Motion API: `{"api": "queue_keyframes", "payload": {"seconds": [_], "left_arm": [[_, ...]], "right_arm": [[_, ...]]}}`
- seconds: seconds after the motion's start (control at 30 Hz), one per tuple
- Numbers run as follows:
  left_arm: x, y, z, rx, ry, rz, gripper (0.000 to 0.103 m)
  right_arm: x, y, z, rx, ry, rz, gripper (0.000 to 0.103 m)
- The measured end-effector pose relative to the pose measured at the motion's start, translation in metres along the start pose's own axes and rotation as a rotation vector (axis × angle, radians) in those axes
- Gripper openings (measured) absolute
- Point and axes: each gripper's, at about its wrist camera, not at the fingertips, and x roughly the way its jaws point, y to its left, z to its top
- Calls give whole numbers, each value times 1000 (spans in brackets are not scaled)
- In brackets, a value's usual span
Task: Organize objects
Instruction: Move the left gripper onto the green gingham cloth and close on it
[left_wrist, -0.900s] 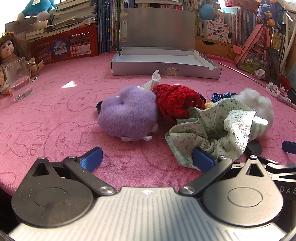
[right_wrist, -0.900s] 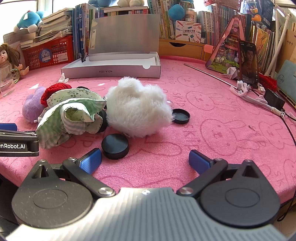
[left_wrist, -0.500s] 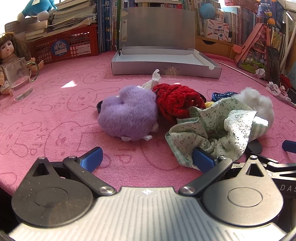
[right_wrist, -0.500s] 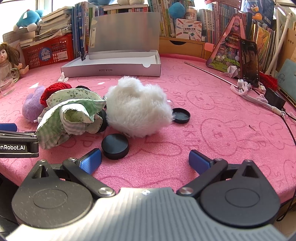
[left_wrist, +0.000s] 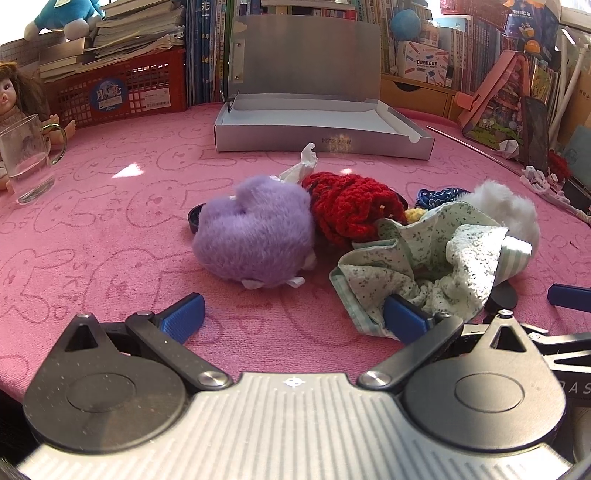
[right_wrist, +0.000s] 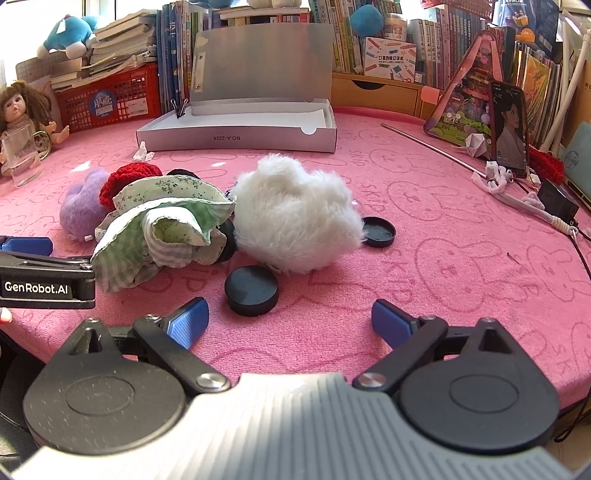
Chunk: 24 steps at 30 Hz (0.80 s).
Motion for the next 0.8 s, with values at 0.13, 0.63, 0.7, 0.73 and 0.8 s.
{"api": "queue_keyframes", "payload": {"seconds": [0.13, 0.63, 0.7, 0.73, 0.8], "left_arm": [[-12, 2, 2, -10, -55, -34, 103], [-31, -34, 10, 50, -148, -260, 103], [-30, -37, 13, 44, -143, -303, 103], [-30, -39, 14, 41, -144, -321, 103], [-29, -43, 16, 38, -144, -337, 103]], "right_arm": [[-2, 0, 2, 2, -4, 20, 93], [-7, -5, 4, 34, -48, 51, 83], [-7, -6, 4, 42, -45, 61, 80], [-7, -7, 3, 44, -45, 67, 79], [-8, -5, 2, 42, -51, 84, 78]]}}
